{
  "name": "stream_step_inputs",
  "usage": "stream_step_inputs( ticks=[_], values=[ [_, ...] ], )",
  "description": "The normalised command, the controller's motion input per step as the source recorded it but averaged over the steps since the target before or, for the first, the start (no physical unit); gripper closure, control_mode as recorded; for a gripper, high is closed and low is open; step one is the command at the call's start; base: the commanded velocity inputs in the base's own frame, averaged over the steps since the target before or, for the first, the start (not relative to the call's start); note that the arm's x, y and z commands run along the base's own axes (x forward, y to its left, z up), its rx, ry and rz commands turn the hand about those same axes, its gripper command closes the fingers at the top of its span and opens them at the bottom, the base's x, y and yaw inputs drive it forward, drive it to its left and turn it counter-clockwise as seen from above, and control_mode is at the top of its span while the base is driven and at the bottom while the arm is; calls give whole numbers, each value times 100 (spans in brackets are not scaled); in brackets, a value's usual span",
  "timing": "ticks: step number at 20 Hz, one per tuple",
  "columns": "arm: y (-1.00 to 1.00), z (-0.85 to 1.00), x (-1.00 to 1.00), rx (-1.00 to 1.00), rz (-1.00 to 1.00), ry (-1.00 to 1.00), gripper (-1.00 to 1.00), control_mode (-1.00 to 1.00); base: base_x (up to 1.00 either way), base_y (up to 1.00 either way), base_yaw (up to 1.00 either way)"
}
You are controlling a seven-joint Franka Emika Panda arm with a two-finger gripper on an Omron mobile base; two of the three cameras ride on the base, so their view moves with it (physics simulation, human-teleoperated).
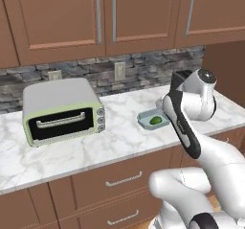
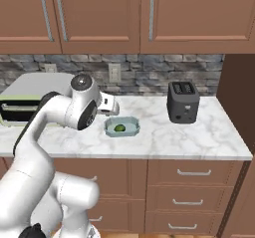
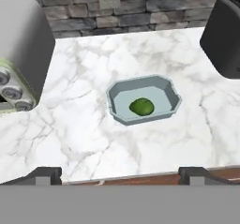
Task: Take the squash and avocado out of the freezer and place them in the tupperware container on the counter. Then put the tupperware containing the vegetables back in the freezer.
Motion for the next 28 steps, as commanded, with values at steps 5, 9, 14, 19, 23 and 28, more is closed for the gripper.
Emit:
stream_step_inputs(
  ticks=[5,9,14,19,23,28],
  values=[
    [2,81,-100,0,-15,9,-100,-100,0,0,0],
    [0,52,-89,2,-12,19,-100,-100,0,0,0],
    [1,36,-63,5,-7,23,-100,-100,0,0,0],
    [0,8,-36,5,0,18,-100,-100,0,0,0],
    [2,0,-26,0,-1,1,-100,-100,0,0,0],
    [6,-1,-9,0,0,0,-100,100,-55,63,-12]
  ],
)
